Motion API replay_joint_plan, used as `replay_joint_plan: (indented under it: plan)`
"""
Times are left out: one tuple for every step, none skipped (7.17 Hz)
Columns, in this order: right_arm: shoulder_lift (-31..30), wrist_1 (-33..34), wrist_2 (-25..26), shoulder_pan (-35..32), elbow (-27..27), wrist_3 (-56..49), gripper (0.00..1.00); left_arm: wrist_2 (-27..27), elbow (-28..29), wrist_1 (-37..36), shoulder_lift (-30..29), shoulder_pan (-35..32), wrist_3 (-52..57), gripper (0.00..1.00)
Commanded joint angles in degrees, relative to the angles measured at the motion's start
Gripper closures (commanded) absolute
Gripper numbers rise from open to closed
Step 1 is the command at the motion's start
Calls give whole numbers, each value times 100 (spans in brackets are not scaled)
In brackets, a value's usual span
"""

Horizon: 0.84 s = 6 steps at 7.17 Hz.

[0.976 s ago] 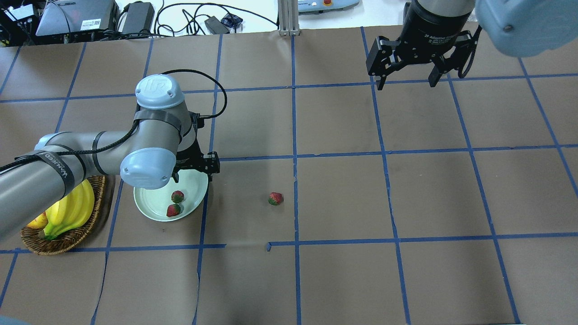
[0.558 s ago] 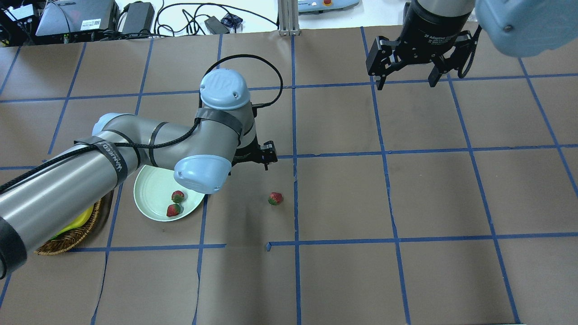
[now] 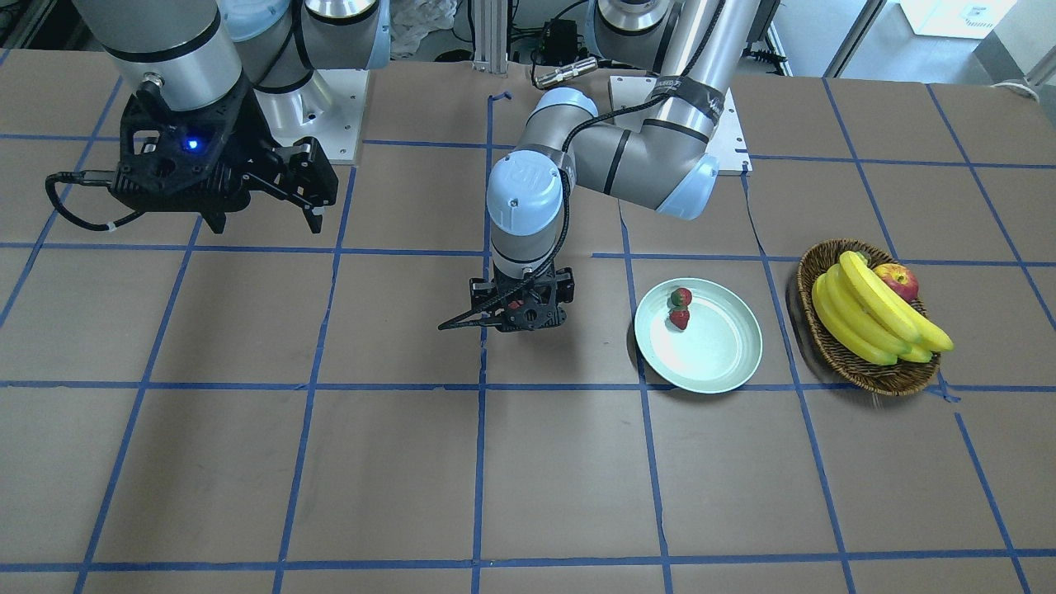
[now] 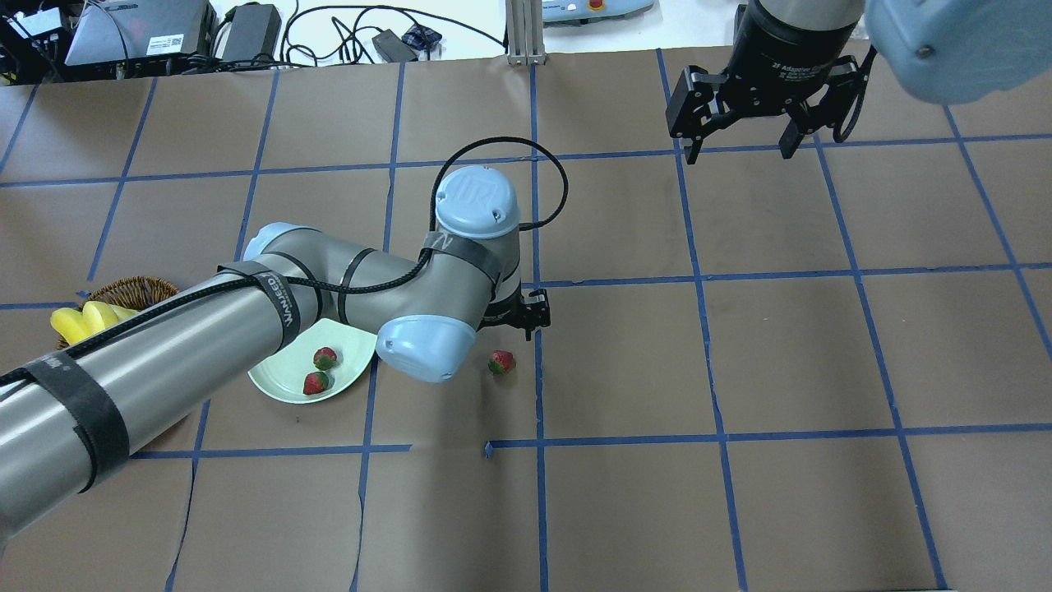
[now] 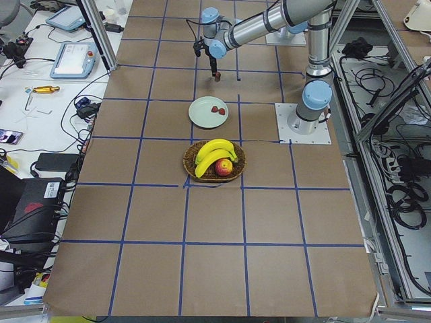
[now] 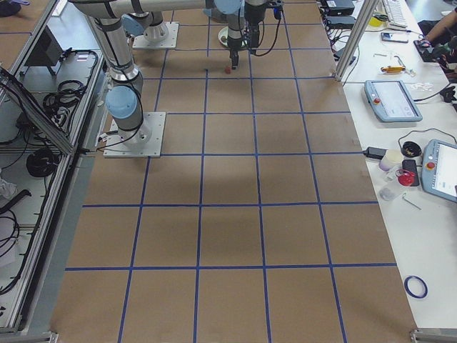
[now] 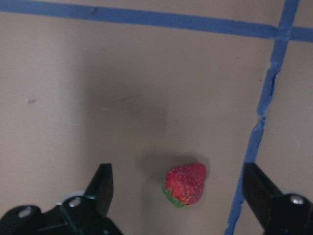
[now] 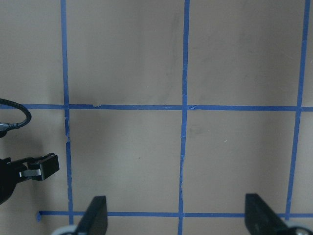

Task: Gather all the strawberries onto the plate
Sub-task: 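Move the left gripper to the last strawberry on the table, then close the left gripper on the last strawberry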

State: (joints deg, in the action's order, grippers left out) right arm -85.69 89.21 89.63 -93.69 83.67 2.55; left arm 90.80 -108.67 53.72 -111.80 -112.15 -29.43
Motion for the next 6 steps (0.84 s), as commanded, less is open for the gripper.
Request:
replay_joint_plan:
  plan:
    - [0, 0, -16, 0, 0, 0, 0, -27, -145, -333, -122, -53, -54, 17]
    - [0, 0, 10, 0, 0, 0, 0, -18, -207, -388, -149, -53, -54, 25]
    - [0, 0, 10, 0, 0, 0, 0, -9, -234, -388, -140, -53, -54, 34]
    - [0, 0, 10, 0, 0, 0, 0, -9, -269, -388, -149, -53, -54, 44]
    - [0, 0, 10, 0, 0, 0, 0, -9, -339, -388, -140, -53, -45, 51]
    - [0, 0, 10, 0, 0, 0, 0, -18, -357, -388, -123, -53, -36, 60]
